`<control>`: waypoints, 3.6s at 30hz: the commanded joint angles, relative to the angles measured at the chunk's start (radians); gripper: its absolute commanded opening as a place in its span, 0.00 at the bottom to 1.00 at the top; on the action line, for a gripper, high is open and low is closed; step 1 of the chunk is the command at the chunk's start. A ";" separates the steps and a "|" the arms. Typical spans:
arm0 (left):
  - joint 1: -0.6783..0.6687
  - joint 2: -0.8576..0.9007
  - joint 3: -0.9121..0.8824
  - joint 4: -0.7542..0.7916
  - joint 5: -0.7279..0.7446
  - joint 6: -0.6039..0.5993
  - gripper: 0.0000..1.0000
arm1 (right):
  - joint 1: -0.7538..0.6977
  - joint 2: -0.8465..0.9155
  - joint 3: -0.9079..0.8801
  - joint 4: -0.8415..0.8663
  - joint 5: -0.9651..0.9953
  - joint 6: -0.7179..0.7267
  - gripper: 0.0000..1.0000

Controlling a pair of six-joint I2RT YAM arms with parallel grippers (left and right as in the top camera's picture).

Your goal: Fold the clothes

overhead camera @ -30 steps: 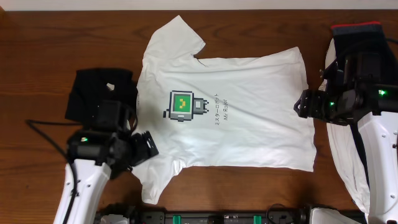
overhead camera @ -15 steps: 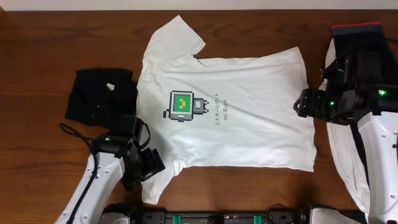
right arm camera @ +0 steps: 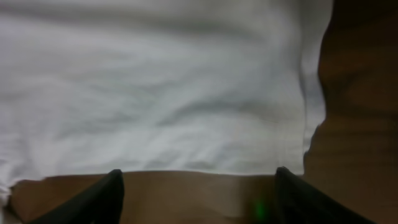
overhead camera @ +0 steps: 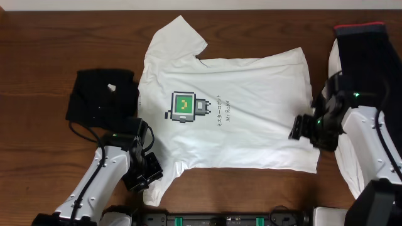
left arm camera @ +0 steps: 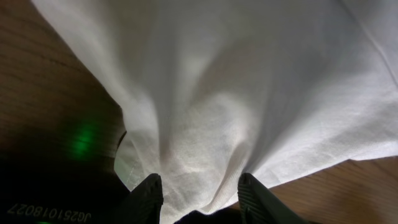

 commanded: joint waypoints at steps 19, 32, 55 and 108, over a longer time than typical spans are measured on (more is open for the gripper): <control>-0.003 0.004 -0.004 0.002 -0.002 0.020 0.42 | -0.022 0.006 -0.339 0.337 0.148 0.219 0.70; -0.003 0.004 -0.003 -0.006 0.001 0.028 0.37 | -0.084 -0.003 -0.309 0.261 0.299 0.273 0.01; -0.003 -0.081 0.022 -0.092 0.038 0.106 0.62 | -0.091 -0.199 -0.206 0.160 0.074 0.085 0.01; -0.082 0.045 0.253 -0.084 -0.092 0.115 0.06 | -0.091 -0.199 -0.206 0.377 -0.168 0.117 0.01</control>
